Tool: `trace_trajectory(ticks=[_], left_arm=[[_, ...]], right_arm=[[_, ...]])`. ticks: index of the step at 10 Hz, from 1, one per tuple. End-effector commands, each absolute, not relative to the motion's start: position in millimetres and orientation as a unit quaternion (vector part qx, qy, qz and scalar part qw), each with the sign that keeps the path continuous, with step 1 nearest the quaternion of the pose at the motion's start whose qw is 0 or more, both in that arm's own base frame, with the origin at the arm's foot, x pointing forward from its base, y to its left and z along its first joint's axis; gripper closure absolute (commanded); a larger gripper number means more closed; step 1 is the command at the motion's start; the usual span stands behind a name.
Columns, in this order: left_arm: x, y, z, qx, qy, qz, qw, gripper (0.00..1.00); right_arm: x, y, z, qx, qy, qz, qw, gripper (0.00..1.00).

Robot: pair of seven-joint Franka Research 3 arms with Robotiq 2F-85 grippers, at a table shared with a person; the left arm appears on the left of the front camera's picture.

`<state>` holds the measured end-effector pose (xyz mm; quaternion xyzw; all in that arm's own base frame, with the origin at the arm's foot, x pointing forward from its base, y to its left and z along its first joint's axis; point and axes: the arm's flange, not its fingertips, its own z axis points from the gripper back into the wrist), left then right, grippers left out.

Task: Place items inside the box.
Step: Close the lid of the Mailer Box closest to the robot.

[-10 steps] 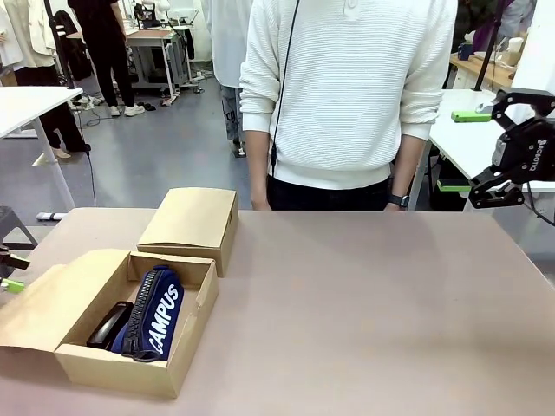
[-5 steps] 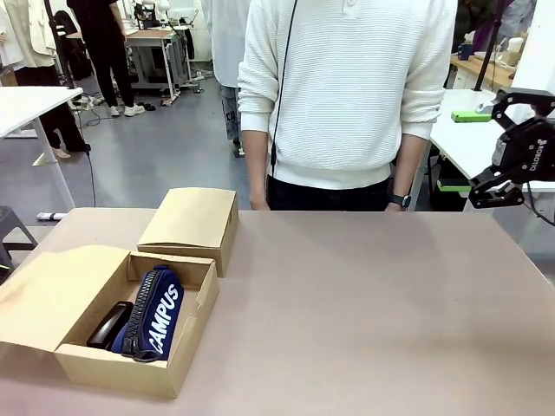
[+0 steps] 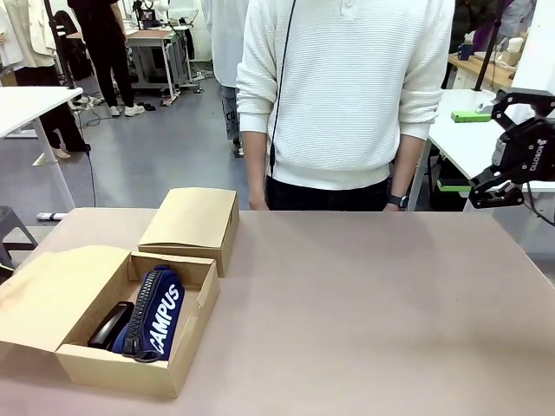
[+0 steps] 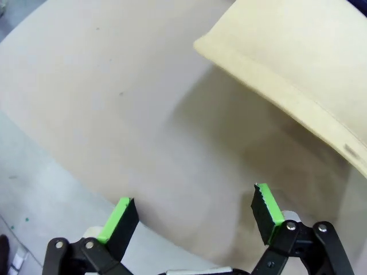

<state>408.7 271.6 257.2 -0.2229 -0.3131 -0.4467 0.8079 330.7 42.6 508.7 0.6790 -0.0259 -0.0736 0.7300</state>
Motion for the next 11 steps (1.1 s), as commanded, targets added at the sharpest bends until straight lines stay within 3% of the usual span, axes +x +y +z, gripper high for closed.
trace_trajectory(ticks=[1, 4, 11], left_arm=[[408.7, 253.1, 243.9, -0.265, -0.297, -0.461, 0.793, 0.00], [408.8, 252.4, 238.0, -0.277, -0.288, -0.459, 0.794, 0.00], [375.6, 203.7, 268.1, -0.389, -0.300, -0.520, 0.699, 0.00]], right_arm=[[331.4, 43.9, 512.6, 0.687, -0.030, -0.072, 0.723, 0.00], [331.4, 43.9, 512.6, 0.687, -0.030, -0.072, 0.723, 0.00], [331.4, 43.9, 512.6, 0.687, -0.030, -0.072, 0.723, 0.00]])
